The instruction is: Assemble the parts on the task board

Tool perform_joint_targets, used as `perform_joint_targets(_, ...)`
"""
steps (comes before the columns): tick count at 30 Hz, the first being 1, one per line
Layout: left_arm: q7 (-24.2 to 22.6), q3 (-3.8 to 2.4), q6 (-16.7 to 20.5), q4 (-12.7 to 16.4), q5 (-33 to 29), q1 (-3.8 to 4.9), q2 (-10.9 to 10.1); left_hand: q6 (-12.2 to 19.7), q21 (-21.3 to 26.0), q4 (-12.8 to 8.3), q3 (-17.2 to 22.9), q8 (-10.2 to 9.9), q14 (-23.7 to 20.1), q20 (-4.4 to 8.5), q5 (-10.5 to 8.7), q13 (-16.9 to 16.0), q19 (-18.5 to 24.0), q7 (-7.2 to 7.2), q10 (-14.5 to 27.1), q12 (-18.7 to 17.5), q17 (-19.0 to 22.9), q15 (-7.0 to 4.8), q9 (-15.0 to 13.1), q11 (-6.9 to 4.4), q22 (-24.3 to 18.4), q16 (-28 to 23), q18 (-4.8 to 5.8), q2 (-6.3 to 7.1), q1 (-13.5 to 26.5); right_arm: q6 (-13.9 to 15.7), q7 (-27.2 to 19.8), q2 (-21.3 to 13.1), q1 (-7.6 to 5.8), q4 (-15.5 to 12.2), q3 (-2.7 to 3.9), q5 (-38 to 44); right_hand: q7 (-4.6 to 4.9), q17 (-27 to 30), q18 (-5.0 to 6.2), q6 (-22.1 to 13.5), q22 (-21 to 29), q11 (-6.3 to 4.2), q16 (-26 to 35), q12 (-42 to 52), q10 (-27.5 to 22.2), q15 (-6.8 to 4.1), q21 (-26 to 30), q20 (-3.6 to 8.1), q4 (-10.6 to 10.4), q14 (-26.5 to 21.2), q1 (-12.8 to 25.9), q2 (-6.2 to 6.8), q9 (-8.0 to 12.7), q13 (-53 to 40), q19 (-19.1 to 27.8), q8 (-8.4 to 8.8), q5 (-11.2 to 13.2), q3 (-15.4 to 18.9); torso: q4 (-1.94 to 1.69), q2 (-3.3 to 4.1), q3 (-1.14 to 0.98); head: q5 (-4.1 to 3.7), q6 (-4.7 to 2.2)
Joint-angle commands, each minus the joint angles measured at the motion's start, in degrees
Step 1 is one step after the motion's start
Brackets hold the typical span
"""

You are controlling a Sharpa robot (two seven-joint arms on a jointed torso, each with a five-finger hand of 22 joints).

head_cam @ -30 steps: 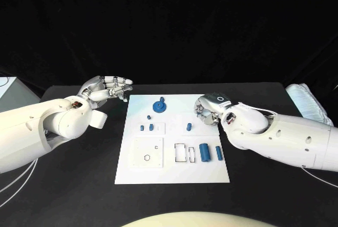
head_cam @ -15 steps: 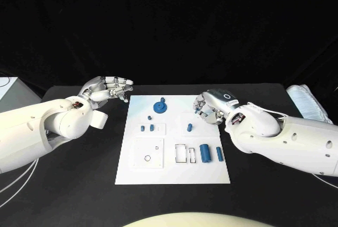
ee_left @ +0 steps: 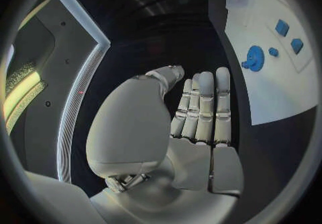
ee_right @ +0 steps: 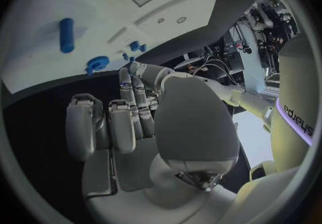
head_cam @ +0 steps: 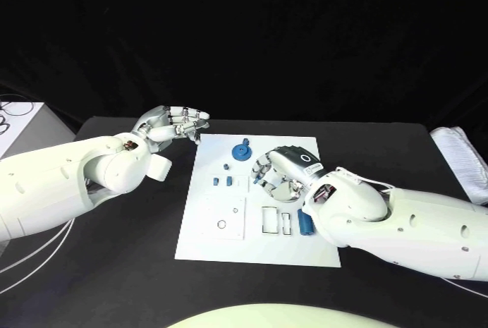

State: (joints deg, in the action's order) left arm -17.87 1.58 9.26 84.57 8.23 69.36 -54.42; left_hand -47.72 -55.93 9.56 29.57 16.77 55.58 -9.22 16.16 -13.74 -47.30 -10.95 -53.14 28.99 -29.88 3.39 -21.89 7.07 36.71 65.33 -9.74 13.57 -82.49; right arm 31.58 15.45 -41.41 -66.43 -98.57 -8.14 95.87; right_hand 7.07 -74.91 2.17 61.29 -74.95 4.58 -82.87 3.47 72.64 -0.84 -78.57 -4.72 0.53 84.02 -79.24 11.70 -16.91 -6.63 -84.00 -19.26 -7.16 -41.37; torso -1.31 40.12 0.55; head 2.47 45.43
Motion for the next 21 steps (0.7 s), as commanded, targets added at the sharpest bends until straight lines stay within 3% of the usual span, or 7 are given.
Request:
perform_joint_targets(1, -0.4, -0.04, -0.3, 0.7, -0.7, -0.02, 0.3, 0.3, 0.3, -0.3, -0.1, 0.3, -0.3, 0.05, 0.14, 0.1, -0.2, -0.19, 0.1, -0.2, 0.1, 0.09, 0.1, 0.3, -0.1, -0.2, -0.81, -0.09, -0.5, -1.2, -1.8, 1.8, 1.03, 0.6, -0.19, -0.2, 0.08, -1.7, 0.32, 0.4, -8.7, -1.36, 0.3, 0.4, 1.8, -0.46, 0.0, 0.3, 0.5, 2.9, 0.4, -0.02, 0.0, -0.1, -2.2, -0.19, -0.1, -0.1, -0.1, 0.1, 0.03, 1.02, 0.35)
perform_joint_targets(6, -0.3, -0.04, -0.3, 1.5, -0.8, -0.03, 0.6, 0.3, 0.3, -0.3, -0.1, 0.3, -0.2, 0.05, 0.14, 0.1, -0.3, -0.19, 0.1, -0.2, 0.1, 0.09, 0.1, 0.3, -0.1, -0.2, -0.81, -0.1, -0.5, -2.6, -2.0, 4.1, 2.47, 2.1, -0.52, 0.0, 0.11, -1.6, 0.33, 0.4, -8.7, -1.34, 0.4, 0.4, 1.8, -0.45, 0.0, 0.3, 0.5, 2.9, 0.4, -0.04, 0.0, -0.1, -2.2, -0.15, -0.1, -0.1, -0.12, 0.17, 0.08, 1.77, 0.88)
perform_joint_targets(10, -0.2, -0.03, -0.3, 1.9, -0.8, -0.04, 0.8, 0.3, 0.3, -0.3, -0.1, 0.3, -0.2, 0.05, 0.14, 0.1, -0.3, -0.19, 0.1, -0.2, 0.1, 0.09, 0.1, 0.3, -0.1, -0.2, -0.81, -0.1, -0.5, -3.3, -2.0, 5.2, 3.16, 2.7, -0.66, 0.2, 0.14, -1.6, 0.34, 0.4, -8.6, -1.32, 0.4, 0.3, 1.8, -0.45, 0.0, 0.31, 0.6, 2.9, 0.4, -0.06, 0.0, -0.1, -2.2, -0.13, -0.1, -0.2, 0.01, 0.15, 0.01, 2.37, 1.3)
perform_joint_targets(21, -0.1, -0.03, -0.4, 2.3, -0.9, -0.04, 1.1, 0.3, 0.4, -0.3, -0.2, 0.3, -0.2, 0.04, 0.13, 0.1, -0.3, -0.18, 0.1, -0.2, 0.1, 0.11, 0.1, 0.31, -0.1, -0.3, -0.8, -0.11, -0.5, -5.1, -1.2, 6.8, 3.75, 3.8, -0.88, 0.9, 0.16, -1.6, 0.33, 0.3, -8.7, -1.31, 0.4, 0.3, 1.7, -0.45, 0.0, 0.31, 0.6, 2.9, 0.5, -0.08, 0.0, -0.1, -2.2, -0.1, -0.2, -0.2, 0.02, 0.06, -0.03, 3.17, 2.09)
